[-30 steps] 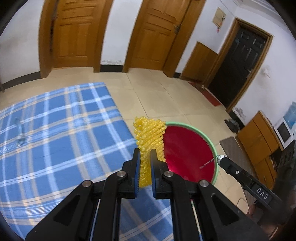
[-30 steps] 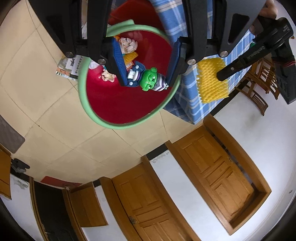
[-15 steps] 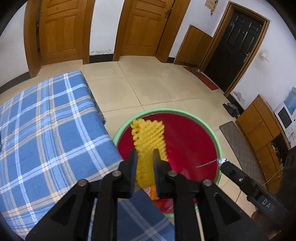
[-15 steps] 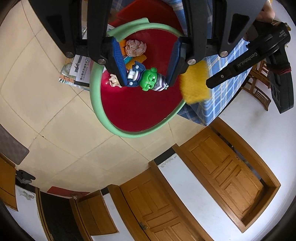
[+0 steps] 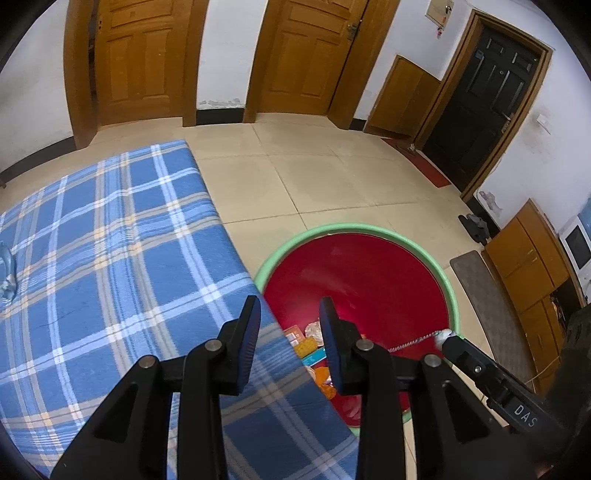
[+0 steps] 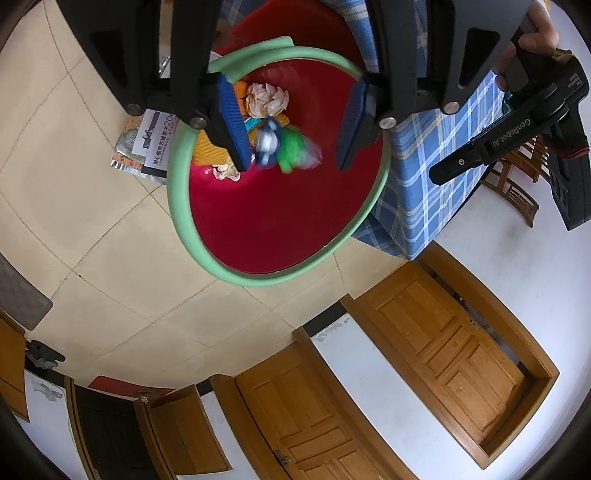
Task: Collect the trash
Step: 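Open both grippers to drop the net and figurine into the basin, then move the left tool back over the cloth and grasp the light blue plastic piece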
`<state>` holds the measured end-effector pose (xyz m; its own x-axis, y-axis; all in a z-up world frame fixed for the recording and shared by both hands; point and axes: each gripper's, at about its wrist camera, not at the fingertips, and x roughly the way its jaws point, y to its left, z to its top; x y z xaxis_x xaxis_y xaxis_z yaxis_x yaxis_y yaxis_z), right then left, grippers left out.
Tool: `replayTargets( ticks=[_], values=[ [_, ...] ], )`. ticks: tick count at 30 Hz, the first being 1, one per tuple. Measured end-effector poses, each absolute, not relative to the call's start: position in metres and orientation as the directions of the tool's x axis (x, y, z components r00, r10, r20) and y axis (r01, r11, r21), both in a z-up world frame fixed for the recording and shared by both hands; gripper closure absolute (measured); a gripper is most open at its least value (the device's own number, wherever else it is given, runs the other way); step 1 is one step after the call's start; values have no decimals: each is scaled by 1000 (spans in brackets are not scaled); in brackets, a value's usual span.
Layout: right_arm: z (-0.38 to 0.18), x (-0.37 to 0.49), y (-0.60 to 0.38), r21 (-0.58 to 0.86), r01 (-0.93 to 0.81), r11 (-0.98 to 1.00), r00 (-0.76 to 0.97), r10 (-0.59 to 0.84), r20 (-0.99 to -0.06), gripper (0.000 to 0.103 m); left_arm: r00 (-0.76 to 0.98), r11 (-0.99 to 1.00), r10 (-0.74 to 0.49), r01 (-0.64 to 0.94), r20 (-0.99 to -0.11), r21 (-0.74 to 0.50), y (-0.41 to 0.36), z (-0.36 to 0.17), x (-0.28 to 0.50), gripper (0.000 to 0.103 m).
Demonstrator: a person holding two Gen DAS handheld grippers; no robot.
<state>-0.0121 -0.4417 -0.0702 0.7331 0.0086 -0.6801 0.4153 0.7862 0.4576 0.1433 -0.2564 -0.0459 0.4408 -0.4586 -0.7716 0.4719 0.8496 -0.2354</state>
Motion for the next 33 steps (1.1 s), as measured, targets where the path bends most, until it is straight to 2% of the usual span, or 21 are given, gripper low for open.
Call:
replayTargets(
  ticks=[19, 33],
  values=[
    [-62, -5, -420, 426, 395, 814, 728, 6, -686, 35, 542, 912, -378, 359, -751, -201, -189, -31, 160, 70],
    [-61, 2, -409, 393, 402, 827, 707, -8, -707, 32, 608, 979, -201, 158, -768, -131, -103, -47, 199, 70]
  ],
)
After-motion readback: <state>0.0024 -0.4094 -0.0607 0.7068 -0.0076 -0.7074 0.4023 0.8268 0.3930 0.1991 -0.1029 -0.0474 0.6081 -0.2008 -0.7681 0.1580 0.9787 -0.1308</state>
